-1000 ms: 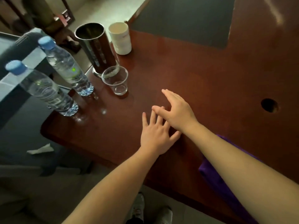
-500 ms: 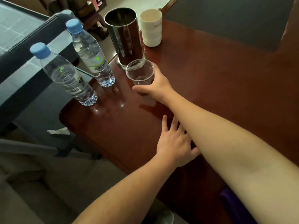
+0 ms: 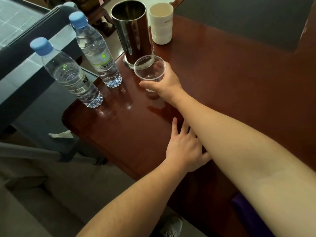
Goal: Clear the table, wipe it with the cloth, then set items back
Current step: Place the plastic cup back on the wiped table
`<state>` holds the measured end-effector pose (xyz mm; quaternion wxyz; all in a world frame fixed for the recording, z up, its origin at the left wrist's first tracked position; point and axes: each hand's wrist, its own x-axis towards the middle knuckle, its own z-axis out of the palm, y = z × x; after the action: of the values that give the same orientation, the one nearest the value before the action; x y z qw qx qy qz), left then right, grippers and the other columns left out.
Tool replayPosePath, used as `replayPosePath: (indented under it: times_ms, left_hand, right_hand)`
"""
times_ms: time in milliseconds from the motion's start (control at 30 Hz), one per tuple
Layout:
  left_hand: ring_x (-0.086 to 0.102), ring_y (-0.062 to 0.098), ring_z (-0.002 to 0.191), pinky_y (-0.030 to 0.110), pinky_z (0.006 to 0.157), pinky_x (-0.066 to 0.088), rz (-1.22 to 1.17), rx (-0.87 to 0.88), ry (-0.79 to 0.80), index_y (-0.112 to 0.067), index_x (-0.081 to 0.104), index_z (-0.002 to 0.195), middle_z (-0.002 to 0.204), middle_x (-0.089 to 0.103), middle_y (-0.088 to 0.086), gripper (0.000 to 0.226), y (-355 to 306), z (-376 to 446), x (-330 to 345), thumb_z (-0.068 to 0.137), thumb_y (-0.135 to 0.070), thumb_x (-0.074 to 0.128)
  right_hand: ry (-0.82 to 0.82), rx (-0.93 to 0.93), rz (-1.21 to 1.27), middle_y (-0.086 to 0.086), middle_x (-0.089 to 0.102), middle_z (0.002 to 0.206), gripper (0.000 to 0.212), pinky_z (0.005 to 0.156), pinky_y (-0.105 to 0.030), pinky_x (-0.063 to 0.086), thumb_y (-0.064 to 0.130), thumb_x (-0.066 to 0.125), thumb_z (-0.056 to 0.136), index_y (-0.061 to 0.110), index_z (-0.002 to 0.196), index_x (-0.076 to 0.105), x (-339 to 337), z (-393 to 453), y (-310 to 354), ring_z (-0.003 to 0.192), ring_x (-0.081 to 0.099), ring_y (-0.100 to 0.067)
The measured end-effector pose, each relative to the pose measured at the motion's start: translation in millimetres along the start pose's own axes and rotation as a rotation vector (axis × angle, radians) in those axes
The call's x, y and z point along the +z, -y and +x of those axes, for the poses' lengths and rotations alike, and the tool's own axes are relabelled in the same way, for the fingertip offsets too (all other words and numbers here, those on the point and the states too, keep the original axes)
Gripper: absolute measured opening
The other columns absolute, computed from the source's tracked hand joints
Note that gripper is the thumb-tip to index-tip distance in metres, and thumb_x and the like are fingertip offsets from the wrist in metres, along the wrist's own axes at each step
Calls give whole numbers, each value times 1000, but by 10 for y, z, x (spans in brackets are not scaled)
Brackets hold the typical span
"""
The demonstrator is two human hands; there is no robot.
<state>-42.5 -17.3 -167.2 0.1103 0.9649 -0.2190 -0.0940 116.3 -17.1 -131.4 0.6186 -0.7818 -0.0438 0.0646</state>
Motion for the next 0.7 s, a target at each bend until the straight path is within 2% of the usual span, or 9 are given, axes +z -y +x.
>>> replayPosePath:
  times_ms: [100, 200, 267, 533, 700]
  left_hand:
    - [-7, 29, 149, 57, 112, -22, 34, -10, -29, -29, 10, 157, 165, 11, 3, 83, -3, 9, 33, 86, -73, 11]
    - [-5, 30, 151, 59, 116, -13, 55, -15, -76, -33, 17, 155, 165, 11, 3, 79, 5, 23, 61, 89, -75, 15]
    - [-2, 31, 151, 59, 116, -10, 71, -20, -92, -37, 19, 154, 165, 12, 3, 77, 6, 22, 73, 89, -77, 12]
    - [3, 29, 152, 59, 118, 0, 140, -55, -113, -43, 20, 153, 164, 17, 3, 76, -24, -3, 65, 87, -79, 13]
    - [4, 28, 152, 58, 118, 3, 163, -62, -110, -43, 20, 153, 164, 17, 2, 76, -20, -1, 71, 86, -79, 11]
  right_hand:
    - [-25, -10, -9, 23, 54, 113, 96, 103, -27, 44, 41, 91, 55, 21, 136, 43, -154, -99, 49, 114, 54, -4]
    - [-65, -10, -16, 9, 53, 133, 96, 106, -34, 43, 37, 91, 58, 18, 138, 41, -370, -224, 41, 122, 52, -8]
    - [-102, 5, -10, 2, 53, 138, 95, 106, -35, 43, 35, 91, 59, 18, 138, 41, -544, -338, 5, 123, 52, -9]
    - [-352, 98, 68, -5, 51, 139, 90, 104, -32, 45, 18, 91, 64, 13, 138, 40, -1382, -1032, -269, 121, 52, -11]
    - [-474, 137, 125, -5, 49, 138, 91, 106, -35, 44, 15, 89, 66, 14, 139, 35, -1885, -1581, -395, 127, 49, -14]
